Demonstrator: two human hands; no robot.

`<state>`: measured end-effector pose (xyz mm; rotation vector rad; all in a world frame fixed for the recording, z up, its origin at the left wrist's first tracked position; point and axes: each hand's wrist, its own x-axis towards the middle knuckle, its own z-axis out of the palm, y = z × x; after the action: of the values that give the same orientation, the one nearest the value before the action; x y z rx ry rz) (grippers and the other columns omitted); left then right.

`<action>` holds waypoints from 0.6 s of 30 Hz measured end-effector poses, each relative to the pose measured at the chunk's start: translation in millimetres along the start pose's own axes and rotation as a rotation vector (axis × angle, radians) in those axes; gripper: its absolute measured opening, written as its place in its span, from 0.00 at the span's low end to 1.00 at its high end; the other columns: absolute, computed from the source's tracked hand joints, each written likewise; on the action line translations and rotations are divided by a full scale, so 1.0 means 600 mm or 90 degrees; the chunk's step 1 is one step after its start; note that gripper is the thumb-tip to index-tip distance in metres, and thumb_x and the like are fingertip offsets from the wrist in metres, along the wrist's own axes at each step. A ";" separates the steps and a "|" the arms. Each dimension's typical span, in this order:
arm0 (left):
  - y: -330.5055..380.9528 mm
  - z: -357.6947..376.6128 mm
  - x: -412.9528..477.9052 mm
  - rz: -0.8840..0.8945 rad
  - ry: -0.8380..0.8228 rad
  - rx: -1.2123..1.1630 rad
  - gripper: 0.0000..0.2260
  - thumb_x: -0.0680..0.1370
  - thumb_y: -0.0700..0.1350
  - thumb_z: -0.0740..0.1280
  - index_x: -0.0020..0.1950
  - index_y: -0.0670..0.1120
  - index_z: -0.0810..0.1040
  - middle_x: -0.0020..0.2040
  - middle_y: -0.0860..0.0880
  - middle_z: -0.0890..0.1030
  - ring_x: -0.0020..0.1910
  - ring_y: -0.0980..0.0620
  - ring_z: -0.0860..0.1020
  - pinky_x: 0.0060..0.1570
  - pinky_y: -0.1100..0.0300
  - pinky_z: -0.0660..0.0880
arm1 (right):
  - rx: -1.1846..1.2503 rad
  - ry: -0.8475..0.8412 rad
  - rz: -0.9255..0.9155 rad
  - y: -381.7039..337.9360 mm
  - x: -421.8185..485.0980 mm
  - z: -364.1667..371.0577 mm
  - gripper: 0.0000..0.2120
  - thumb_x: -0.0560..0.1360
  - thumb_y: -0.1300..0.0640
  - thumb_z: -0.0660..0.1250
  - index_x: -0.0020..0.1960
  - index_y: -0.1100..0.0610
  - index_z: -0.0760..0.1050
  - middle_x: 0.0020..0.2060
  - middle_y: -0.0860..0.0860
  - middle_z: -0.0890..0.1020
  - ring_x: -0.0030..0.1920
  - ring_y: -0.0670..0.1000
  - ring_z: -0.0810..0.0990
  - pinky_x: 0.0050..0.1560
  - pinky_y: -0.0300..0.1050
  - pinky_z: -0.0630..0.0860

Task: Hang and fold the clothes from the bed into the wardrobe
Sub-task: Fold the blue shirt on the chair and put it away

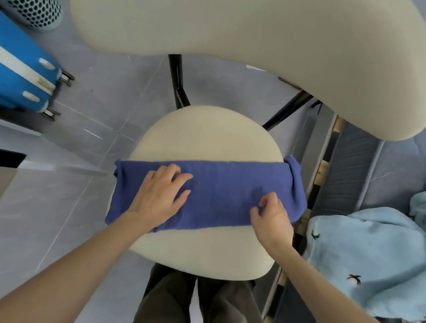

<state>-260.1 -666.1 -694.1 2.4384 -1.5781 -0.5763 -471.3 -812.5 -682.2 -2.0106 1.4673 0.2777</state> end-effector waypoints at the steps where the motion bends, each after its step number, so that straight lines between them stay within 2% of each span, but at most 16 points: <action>1: 0.012 -0.001 0.024 -0.004 -0.002 -0.017 0.17 0.79 0.50 0.63 0.67 0.48 0.74 0.57 0.49 0.74 0.54 0.48 0.73 0.53 0.53 0.68 | 0.090 0.004 0.076 -0.007 -0.008 0.011 0.07 0.77 0.54 0.61 0.48 0.55 0.63 0.43 0.49 0.73 0.40 0.51 0.73 0.32 0.45 0.65; 3: 0.034 0.009 0.069 -0.012 -0.038 -0.041 0.19 0.81 0.51 0.60 0.72 0.50 0.68 0.64 0.51 0.71 0.61 0.49 0.70 0.63 0.54 0.63 | 0.271 0.013 0.229 -0.021 -0.019 0.034 0.11 0.77 0.53 0.64 0.50 0.56 0.62 0.46 0.53 0.74 0.41 0.51 0.74 0.36 0.46 0.69; 6: 0.058 0.030 0.122 -0.036 -0.124 -0.041 0.21 0.82 0.52 0.59 0.74 0.50 0.63 0.68 0.50 0.67 0.67 0.48 0.66 0.67 0.52 0.60 | 0.532 -0.034 0.454 -0.046 -0.032 0.067 0.16 0.77 0.54 0.66 0.55 0.57 0.60 0.46 0.51 0.71 0.46 0.54 0.73 0.52 0.55 0.76; 9: 0.062 0.045 0.149 -0.073 -0.163 -0.046 0.19 0.82 0.50 0.60 0.72 0.49 0.65 0.67 0.47 0.68 0.66 0.46 0.66 0.65 0.51 0.62 | 0.656 -0.121 0.616 -0.064 -0.035 0.089 0.19 0.76 0.53 0.68 0.60 0.57 0.62 0.50 0.54 0.74 0.48 0.54 0.75 0.49 0.51 0.78; 12: 0.049 0.051 0.149 -0.086 -0.153 -0.139 0.16 0.81 0.45 0.62 0.69 0.47 0.69 0.65 0.47 0.72 0.63 0.47 0.70 0.63 0.51 0.68 | 0.723 -0.159 0.620 -0.077 -0.029 0.103 0.16 0.76 0.52 0.69 0.59 0.55 0.70 0.53 0.53 0.77 0.50 0.54 0.78 0.48 0.48 0.78; 14: 0.038 0.050 0.139 -0.096 -0.164 -0.196 0.15 0.81 0.41 0.62 0.67 0.46 0.70 0.63 0.48 0.75 0.61 0.47 0.73 0.60 0.49 0.71 | 0.744 -0.125 0.578 -0.081 -0.019 0.109 0.13 0.76 0.53 0.69 0.57 0.54 0.71 0.52 0.50 0.77 0.52 0.54 0.78 0.50 0.47 0.77; 18: 0.018 0.050 0.108 -0.142 -0.163 -0.224 0.14 0.80 0.39 0.62 0.66 0.45 0.70 0.60 0.48 0.76 0.58 0.46 0.74 0.55 0.52 0.72 | 0.692 -0.055 0.503 -0.093 0.008 0.107 0.15 0.76 0.54 0.68 0.60 0.58 0.71 0.54 0.51 0.76 0.57 0.56 0.76 0.61 0.50 0.75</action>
<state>-258.0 -727.5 -731.7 2.3498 -1.1598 -1.1379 -406.5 -767.7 -715.1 -0.5323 1.7408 -0.1216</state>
